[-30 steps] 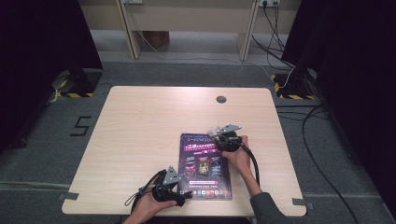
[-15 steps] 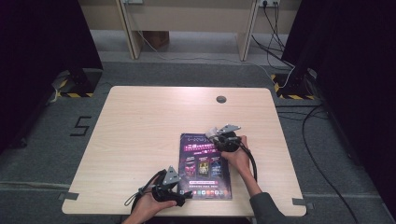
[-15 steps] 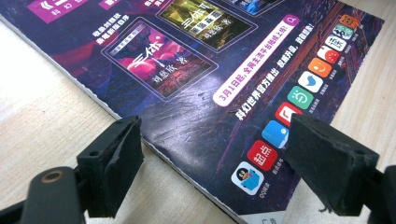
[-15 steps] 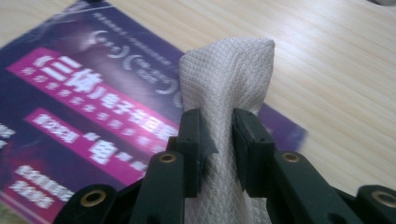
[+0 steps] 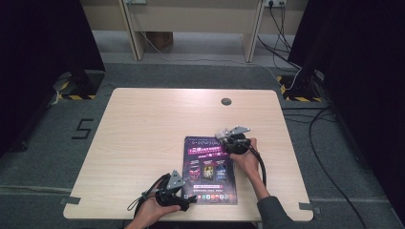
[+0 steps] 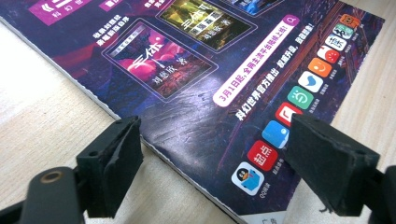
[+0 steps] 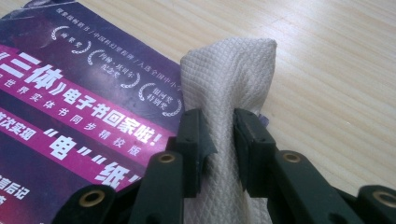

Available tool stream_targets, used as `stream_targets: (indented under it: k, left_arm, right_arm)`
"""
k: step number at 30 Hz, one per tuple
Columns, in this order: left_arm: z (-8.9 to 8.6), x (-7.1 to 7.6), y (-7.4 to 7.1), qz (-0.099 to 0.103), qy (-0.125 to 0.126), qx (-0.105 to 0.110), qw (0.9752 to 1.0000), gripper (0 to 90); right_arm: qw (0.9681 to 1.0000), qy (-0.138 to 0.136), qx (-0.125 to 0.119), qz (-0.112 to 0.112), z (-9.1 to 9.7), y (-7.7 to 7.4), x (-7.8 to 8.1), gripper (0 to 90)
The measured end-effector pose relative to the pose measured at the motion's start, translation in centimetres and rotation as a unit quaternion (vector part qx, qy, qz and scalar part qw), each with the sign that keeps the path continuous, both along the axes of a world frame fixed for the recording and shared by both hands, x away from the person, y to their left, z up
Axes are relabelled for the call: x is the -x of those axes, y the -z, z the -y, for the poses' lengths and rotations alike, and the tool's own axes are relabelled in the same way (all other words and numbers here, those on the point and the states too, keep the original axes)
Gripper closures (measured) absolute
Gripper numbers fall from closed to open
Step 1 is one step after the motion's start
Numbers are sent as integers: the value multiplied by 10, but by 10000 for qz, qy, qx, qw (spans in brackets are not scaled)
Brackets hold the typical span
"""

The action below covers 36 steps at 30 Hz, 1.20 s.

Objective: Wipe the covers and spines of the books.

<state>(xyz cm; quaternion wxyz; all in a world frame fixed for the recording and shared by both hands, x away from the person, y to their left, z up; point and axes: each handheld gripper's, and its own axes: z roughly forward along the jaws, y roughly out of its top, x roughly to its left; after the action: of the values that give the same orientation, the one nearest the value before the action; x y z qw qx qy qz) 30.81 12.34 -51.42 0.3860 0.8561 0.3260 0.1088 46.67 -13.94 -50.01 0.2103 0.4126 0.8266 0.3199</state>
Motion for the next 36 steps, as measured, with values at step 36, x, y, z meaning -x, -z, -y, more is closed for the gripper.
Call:
stream_targets:
  k: [36]
  left_arm:
    - [0, -1, 0, -10, 24, 2, 10000, 164]
  right_arm:
    - [9929, -1165, -67, -213, -109, -1, 11, 730]
